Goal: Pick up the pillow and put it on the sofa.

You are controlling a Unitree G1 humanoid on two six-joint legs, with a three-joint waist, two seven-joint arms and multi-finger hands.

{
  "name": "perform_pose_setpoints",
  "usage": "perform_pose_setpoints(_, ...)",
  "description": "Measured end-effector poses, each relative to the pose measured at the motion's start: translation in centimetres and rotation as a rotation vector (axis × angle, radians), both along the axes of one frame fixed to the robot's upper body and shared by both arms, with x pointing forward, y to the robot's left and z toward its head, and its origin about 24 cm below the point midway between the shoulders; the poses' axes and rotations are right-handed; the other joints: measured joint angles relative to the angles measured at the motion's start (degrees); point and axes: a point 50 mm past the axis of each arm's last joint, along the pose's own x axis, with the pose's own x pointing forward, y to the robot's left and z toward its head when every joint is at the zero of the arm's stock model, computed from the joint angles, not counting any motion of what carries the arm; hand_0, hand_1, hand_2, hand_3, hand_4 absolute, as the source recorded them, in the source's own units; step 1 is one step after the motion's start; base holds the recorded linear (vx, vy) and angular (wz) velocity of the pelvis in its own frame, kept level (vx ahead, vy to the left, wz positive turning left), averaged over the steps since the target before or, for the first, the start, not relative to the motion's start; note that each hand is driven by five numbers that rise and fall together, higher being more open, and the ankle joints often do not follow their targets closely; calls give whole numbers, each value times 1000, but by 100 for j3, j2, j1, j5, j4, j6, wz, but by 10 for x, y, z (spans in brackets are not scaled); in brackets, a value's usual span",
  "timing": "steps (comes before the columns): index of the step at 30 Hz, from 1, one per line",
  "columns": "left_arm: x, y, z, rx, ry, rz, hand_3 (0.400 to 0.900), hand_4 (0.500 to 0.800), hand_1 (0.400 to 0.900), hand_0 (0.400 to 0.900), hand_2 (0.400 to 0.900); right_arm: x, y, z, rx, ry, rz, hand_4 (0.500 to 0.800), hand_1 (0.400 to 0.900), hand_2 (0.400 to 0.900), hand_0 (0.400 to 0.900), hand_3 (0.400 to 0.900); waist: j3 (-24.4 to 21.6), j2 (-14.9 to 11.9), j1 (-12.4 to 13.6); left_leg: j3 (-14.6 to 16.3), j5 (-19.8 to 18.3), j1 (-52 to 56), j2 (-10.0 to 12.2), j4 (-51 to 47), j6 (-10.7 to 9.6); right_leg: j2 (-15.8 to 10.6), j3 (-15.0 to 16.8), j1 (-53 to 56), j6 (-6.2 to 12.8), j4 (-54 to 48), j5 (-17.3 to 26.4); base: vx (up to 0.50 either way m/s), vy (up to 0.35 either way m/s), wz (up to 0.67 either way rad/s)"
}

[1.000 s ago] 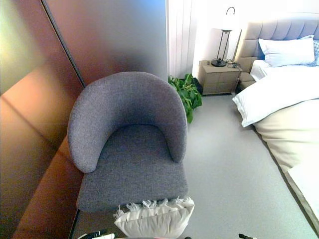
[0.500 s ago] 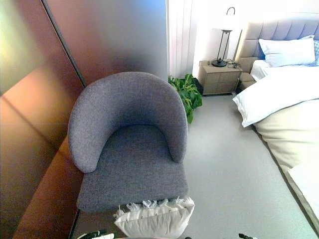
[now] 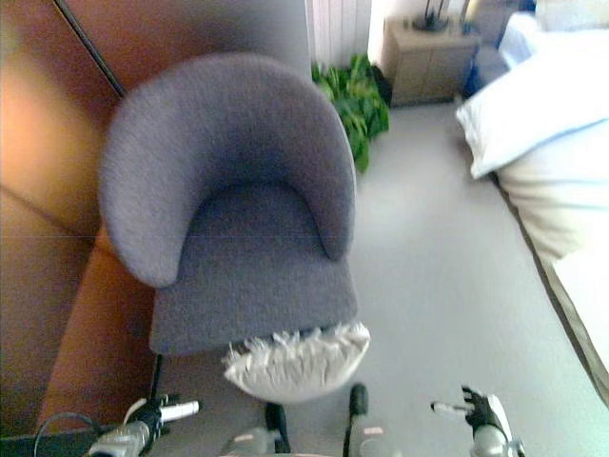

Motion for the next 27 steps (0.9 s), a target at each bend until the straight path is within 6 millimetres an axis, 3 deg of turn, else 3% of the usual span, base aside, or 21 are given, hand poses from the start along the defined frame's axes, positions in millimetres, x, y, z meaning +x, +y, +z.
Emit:
perform_pose_setpoints(5,68,-2,38,-16,-216,1,900,800,900,900,900,43,7,22,-6,-181,42,800,900,900,900,900,782,-103,-82,-161,-123,-1066,23,731,30,-83,76,-1046,-42,875,-197,-146,-16,10)
perform_pose_setpoints(10,94,-9,54,-42,-292,-18,900,800,900,900,900,68,9,39,-21,-284,66,800,900,900,900,900,1036,-201,-169,-259,-266,-2049,25,1532,84,-172,200,-2099,-88,1845,-475,-110,9,8)
perform_pose_setpoints(19,112,-14,69,-69,-394,-16,900,800,900,900,900,110,22,79,-56,-492,136,800,900,900,900,900,1100,-191,-176,-506,-336,-3269,-57,2178,96,-141,480,-3385,-129,2598,-599,-60,8,3)
perform_pose_setpoints(27,131,-22,86,-99,-493,-45,900,800,900,900,900,115,18,88,-69,-530,124,800,900,900,900,900,1124,-222,-182,-686,-374,-4048,-83,2615,116,-132,473,-4047,-131,2930,-597,-3,-35,3)
